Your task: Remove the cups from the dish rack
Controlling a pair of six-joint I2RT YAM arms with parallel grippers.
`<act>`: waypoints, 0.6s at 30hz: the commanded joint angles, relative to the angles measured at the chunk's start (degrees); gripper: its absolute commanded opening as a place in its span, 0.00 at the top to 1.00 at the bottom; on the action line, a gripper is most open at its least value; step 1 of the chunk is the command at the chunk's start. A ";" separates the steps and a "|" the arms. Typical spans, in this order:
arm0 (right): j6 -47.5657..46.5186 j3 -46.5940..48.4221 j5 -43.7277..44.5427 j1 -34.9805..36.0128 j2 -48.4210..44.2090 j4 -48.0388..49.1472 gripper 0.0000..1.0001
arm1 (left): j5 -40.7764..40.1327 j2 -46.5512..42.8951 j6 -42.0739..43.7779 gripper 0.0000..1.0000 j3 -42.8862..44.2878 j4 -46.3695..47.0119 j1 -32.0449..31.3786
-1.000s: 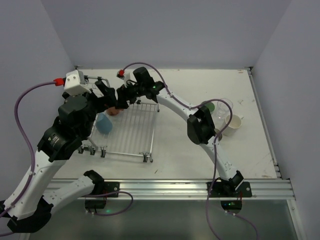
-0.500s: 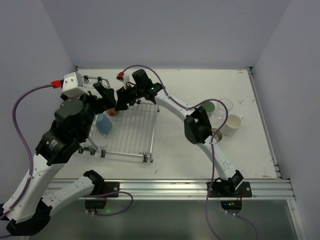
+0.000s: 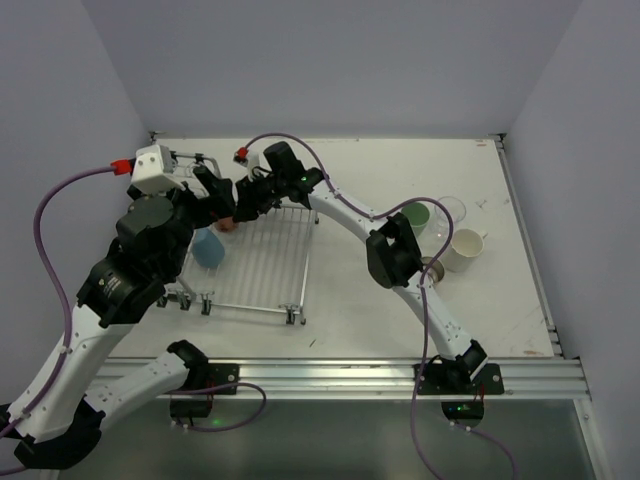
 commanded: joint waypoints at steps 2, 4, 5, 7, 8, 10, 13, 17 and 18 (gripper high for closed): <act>0.74 2.84 0.97 0.00 0.27 -0.02 0.58 | 0.27 -0.64 1.05 0.00 -0.31 2.25 0.35; 0.91 2.84 1.23 0.09 0.27 0.15 0.60 | 0.36 -0.73 1.05 0.00 -0.57 2.16 0.35; 1.00 2.84 1.41 0.00 0.18 0.06 0.62 | 0.36 -0.73 0.96 0.00 -0.49 2.25 0.35; 1.00 2.84 2.20 0.09 0.18 -0.20 0.67 | 0.53 -0.81 0.96 0.00 -0.57 2.25 0.35; 1.00 2.84 2.72 0.09 0.18 -0.37 0.68 | 0.53 -0.81 0.96 0.00 -0.66 2.25 0.35; 1.00 2.49 3.52 0.09 -0.17 -0.46 0.68 | 0.53 -0.81 0.96 0.00 -0.75 2.34 0.35; 0.74 2.57 5.35 0.35 -0.26 -0.90 0.67 | 0.71 -0.90 0.88 0.00 -0.93 2.42 0.35; 0.57 3.27 7.47 0.70 0.18 -1.78 0.67 | 0.97 -1.17 0.79 0.00 -0.93 2.51 0.35; 0.56 3.28 7.82 0.79 0.27 -1.78 0.67 | 0.89 -1.25 0.87 0.00 -1.01 2.60 0.26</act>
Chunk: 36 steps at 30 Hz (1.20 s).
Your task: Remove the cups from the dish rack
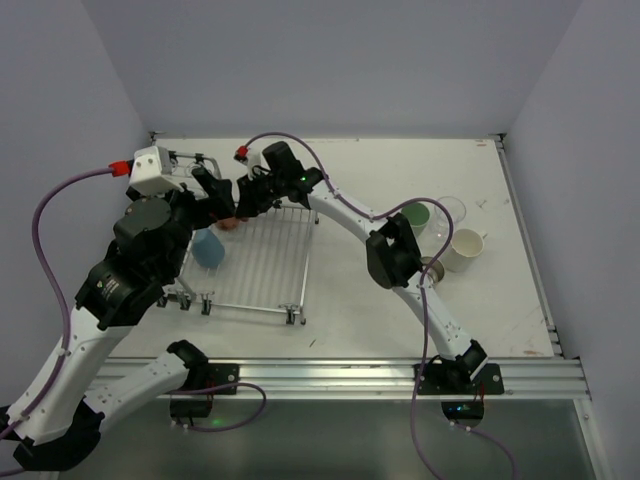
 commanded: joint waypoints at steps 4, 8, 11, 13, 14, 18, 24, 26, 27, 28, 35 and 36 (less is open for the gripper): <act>-0.29 3.32 4.57 0.92 0.71 -1.65 0.66 | 0.41 -0.80 1.05 0.00 -0.51 2.47 0.37; -0.64 4.46 5.72 1.36 1.32 -2.27 0.63 | 0.49 -0.71 1.23 0.00 -0.51 2.47 0.37; -0.55 4.55 6.33 1.36 1.41 -2.62 0.60 | 0.49 -0.80 1.40 0.00 -0.51 2.56 0.20; -0.64 4.73 6.69 1.54 1.50 -2.62 0.59 | 0.58 -0.88 1.40 0.00 -0.51 2.64 0.29; -0.55 5.25 6.95 1.54 1.76 -2.79 0.59 | 0.67 -0.88 1.49 0.00 -0.51 2.73 0.37; -0.47 6.22 7.74 1.71 2.21 -3.59 0.69 | 0.76 -0.97 1.49 0.00 -0.60 2.82 0.37; -0.81 4.29 7.39 1.63 1.24 -2.45 1.00 | 0.76 -1.23 1.58 0.00 -0.69 2.82 0.29; -1.43 2.02 6.60 1.71 0.36 -1.66 1.00 | 0.67 -1.24 1.58 0.00 -0.86 2.73 0.37; -1.69 0.96 6.16 1.72 -0.16 -0.52 1.00 | 0.67 -1.50 1.58 0.00 -0.86 2.65 0.37; -2.04 -0.27 5.90 1.72 -1.56 0.36 1.00 | 0.58 -1.50 1.49 0.00 -0.95 2.65 0.29; -4.42 -12.21 6.33 2.24 -8.68 5.55 1.00 | 0.40 -1.67 1.58 0.00 -1.39 3.26 0.29; -4.86 -13.71 6.25 2.33 -9.74 7.12 1.00 | 0.49 -1.76 1.58 0.00 -1.57 3.52 0.37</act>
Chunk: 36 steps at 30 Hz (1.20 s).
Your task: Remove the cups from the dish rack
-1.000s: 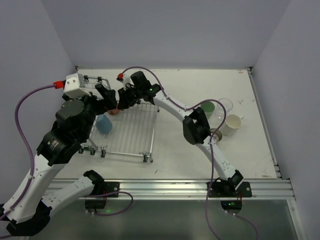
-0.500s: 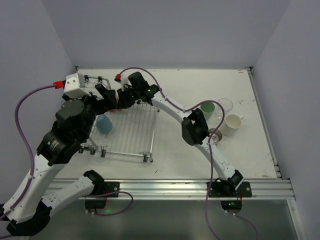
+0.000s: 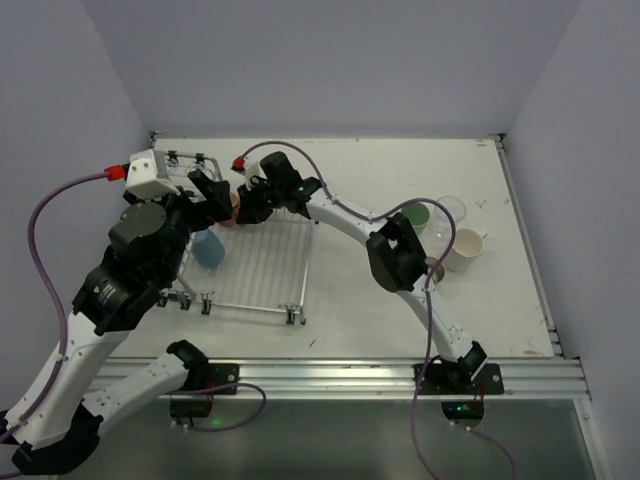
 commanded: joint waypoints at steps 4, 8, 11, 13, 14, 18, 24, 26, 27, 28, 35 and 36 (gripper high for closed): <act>-3.84 -9.38 -0.07 0.34 -9.98 3.93 1.00 | 0.65 -0.50 1.27 0.00 -1.44 3.68 0.37; -3.75 -14.46 -0.42 0.34 -14.11 5.07 1.00 | 1.09 -0.41 1.18 0.00 -1.53 4.12 0.29; -2.62 -21.48 0.01 0.43 -19.38 9.90 1.00 | 1.09 -0.58 1.18 0.00 -1.61 4.65 0.29; -1.82 -23.62 0.28 0.34 -22.37 12.45 1.00 | 1.35 -0.58 1.01 0.00 -1.62 4.74 0.29; -1.82 -25.02 0.28 0.34 -23.08 12.98 1.00 | 1.87 -0.58 0.83 0.00 -1.70 4.74 0.37; 0.02 -30.20 0.10 0.43 -27.47 17.36 1.00 | 3.55 -0.41 0.22 0.00 -2.05 4.91 0.37; 5.12 -41.89 3.97 -0.45 -38.54 23.00 1.00 | 7.23 -0.76 0.48 0.00 -2.67 5.52 0.37; 8.36 -47.67 3.97 -1.58 -43.97 25.11 1.00 | 11.18 -1.54 0.92 0.01 -3.98 6.66 0.37; 9.42 -49.53 3.53 -2.03 -45.74 26.51 1.00 | 12.85 -2.07 1.09 0.03 -4.68 7.63 0.37; 11.26 -51.20 3.36 -2.38 -47.50 27.30 1.00 | 16.87 -2.60 1.36 0.04 -6.69 9.98 0.37; 21.28 -68.15 -1.64 -9.13 -63.85 34.07 1.00 | 32.89 -3.75 -1.54 0.10 -14.61 20.01 0.37; 22.77 -70.01 -3.22 -10.54 -67.17 36.86 1.00 | 35.17 -3.83 -1.98 0.09 -15.67 21.51 0.37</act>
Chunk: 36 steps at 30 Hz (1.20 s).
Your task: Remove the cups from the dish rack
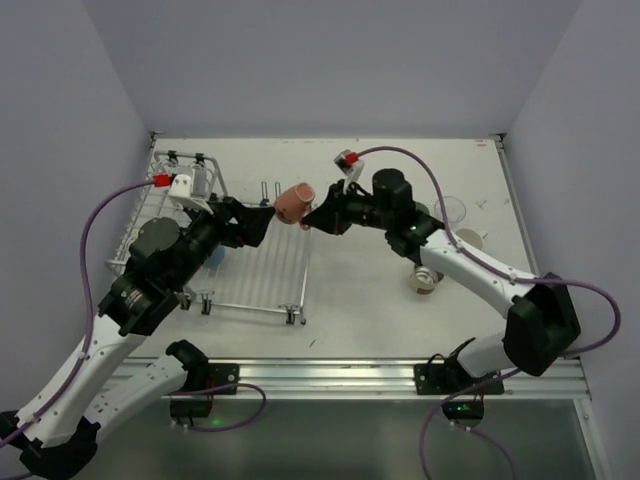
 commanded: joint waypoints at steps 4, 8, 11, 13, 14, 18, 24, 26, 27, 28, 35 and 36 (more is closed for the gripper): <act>13.76 -9.62 -11.46 -9.00 -13.14 16.78 1.00 | 19.76 0.43 -5.46 0.08 -7.43 17.87 0.35; 17.20 -12.96 -16.12 -12.69 -17.81 19.33 1.00 | 24.79 2.36 -9.86 0.09 -10.95 25.98 0.44; 21.41 -15.41 -19.81 -15.06 -19.92 24.93 1.00 | 28.83 3.76 -14.52 0.09 -13.24 32.48 1.40; 24.67 -16.83 -22.80 -16.04 -20.54 27.33 1.00 | 31.46 4.90 -18.11 0.09 -14.29 36.96 2.28; 25.55 -17.27 -23.51 -16.30 -20.89 29.60 1.00 | 32.43 6.22 -19.53 0.09 -14.56 38.54 2.63; 30.81 -19.73 -25.97 -17.62 -21.69 34.80 1.00 | 35.43 8.95 -25.59 0.09 -15.53 45.66 4.48; 37.75 -22.46 -28.08 -18.68 -20.29 44.72 1.00 | 38.68 12.11 -30.96 0.10 -16.84 53.48 5.80; 39.52 -22.81 -28.78 -18.77 -19.50 48.41 1.00 | 38.94 12.56 -31.84 0.10 -17.72 54.99 5.97; 41.53 -22.90 -29.13 -18.68 -18.88 50.17 1.00 | 39.12 12.56 -32.28 0.10 -17.90 56.65 6.15; 42.51 -23.33 -29.31 -18.85 -17.48 52.19 1.00 | 39.56 13.08 -32.98 0.10 -17.90 57.10 6.24; 51.04 -23.60 -30.10 -18.85 -11.67 67.14 1.00 | 41.14 14.67 -36.50 0.10 -19.04 61.58 7.03; 51.91 -23.43 -30.28 -18.85 -11.15 67.67 1.00 | 41.23 14.67 -36.94 0.10 -19.13 62.02 7.21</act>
